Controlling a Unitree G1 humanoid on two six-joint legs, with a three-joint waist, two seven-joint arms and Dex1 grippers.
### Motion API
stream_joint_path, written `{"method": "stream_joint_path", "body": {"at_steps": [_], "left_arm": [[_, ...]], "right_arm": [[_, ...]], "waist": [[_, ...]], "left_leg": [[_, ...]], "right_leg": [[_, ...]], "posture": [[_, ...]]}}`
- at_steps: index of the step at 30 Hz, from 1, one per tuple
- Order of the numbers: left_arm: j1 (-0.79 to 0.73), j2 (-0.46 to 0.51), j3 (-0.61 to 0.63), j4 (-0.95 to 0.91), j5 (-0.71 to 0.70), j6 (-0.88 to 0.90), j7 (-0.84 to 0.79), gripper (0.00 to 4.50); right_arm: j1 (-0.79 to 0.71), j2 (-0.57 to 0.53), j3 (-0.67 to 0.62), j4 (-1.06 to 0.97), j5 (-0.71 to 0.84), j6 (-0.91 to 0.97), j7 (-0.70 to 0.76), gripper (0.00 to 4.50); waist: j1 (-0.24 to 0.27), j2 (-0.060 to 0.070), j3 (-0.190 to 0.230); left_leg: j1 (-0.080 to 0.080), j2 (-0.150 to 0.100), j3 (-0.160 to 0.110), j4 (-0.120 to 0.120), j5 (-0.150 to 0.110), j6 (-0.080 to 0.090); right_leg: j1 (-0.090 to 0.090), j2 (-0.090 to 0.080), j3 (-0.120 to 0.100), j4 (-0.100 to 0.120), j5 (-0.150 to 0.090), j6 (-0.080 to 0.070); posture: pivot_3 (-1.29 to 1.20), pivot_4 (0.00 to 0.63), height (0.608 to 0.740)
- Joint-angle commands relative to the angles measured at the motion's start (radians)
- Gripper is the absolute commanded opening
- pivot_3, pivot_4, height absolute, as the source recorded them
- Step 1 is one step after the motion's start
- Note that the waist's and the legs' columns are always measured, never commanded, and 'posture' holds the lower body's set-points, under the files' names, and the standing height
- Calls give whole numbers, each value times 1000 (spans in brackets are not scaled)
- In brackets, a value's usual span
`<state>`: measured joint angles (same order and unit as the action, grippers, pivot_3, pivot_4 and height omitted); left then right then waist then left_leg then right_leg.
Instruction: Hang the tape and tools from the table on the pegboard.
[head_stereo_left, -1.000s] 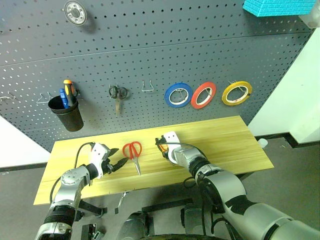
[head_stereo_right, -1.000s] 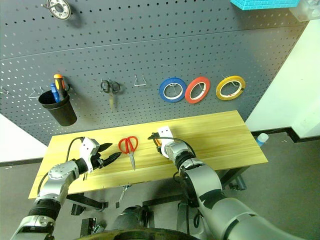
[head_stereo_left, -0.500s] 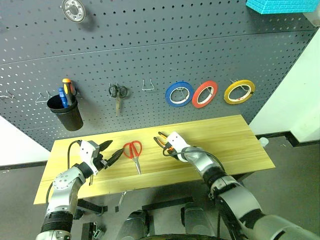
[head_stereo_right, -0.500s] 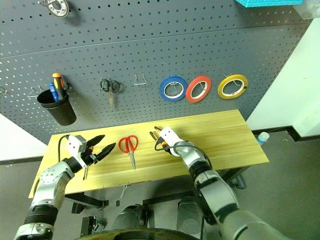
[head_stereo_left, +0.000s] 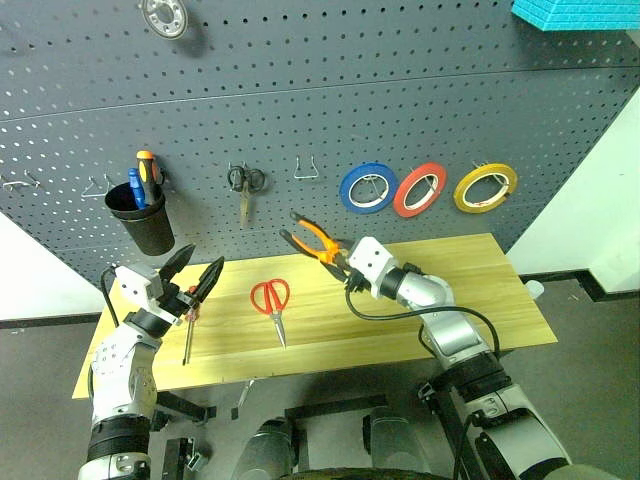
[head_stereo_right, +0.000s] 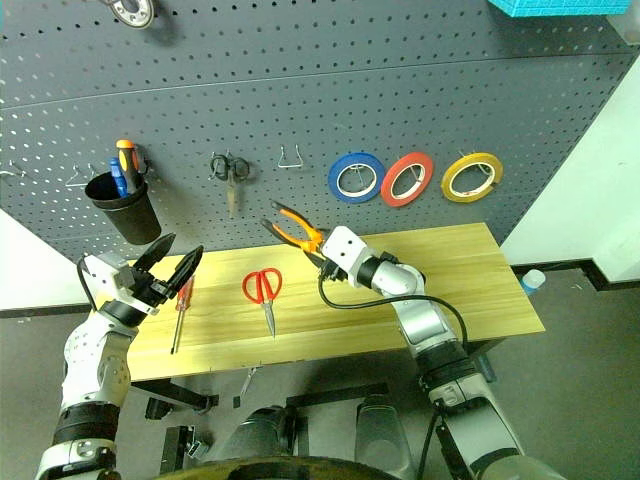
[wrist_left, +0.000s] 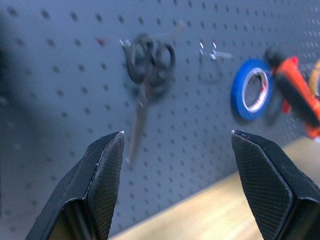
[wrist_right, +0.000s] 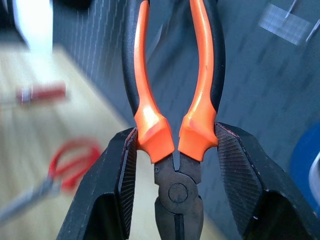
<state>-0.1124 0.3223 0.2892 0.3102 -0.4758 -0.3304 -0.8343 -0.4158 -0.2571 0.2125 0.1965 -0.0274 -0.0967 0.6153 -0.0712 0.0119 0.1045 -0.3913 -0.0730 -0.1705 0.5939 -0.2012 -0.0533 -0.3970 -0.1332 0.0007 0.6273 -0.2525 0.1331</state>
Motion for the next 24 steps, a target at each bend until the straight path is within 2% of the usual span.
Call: {"method": "stream_joint_path", "body": {"at_steps": [1, 5, 9, 15, 24], "left_arm": [[-53, -29, 7, 11, 33, -103, 40, 3547], [-103, -60, 2, 71, 86, -194, 90, 3547], [-131, -79, -9, 105, 114, -238, 124, 3547], [-99, -103, -40, 54, 129, -249, 153, 3547], [-17, -140, -88, -55, 157, -247, 217, 3547]], "right_arm": [[-105, 38, -68, -63, 97, -47, -4, 2037], [-213, 75, -85, 16, 110, -84, -16, 2037], [-354, 125, -110, 180, 123, -148, -30, 2037], [-531, 190, -168, 441, 141, -262, -70, 2037], [-669, 241, -240, 726, 157, -438, -100, 2037]], "waist": [[3, -1, 1], [1, -2, 2], [0, -4, 3], [1, -7, 20], [3, -8, 50]], "left_leg": [[0, 0, 0, 0, 0, 0], [0, 0, 0, 0, 0, 0], [0, 0, 0, 0, 0, 0], [0, 0, 0, -1, 0, 0], [-1, 0, -1, -2, 0, 0]], "right_leg": [[0, 0, 0, 0, 0, 0], [0, 0, 0, 0, 1, 0], [0, 1, 0, 0, 2, 2], [-1, 1, 0, 1, 5, -2], [-3, 1, 0, 2, 5, -3]], "posture": [[-94, 62, 740], [-94, 64, 740], [-75, 80, 740], [-37, 116, 740], [0, 158, 740]]}}
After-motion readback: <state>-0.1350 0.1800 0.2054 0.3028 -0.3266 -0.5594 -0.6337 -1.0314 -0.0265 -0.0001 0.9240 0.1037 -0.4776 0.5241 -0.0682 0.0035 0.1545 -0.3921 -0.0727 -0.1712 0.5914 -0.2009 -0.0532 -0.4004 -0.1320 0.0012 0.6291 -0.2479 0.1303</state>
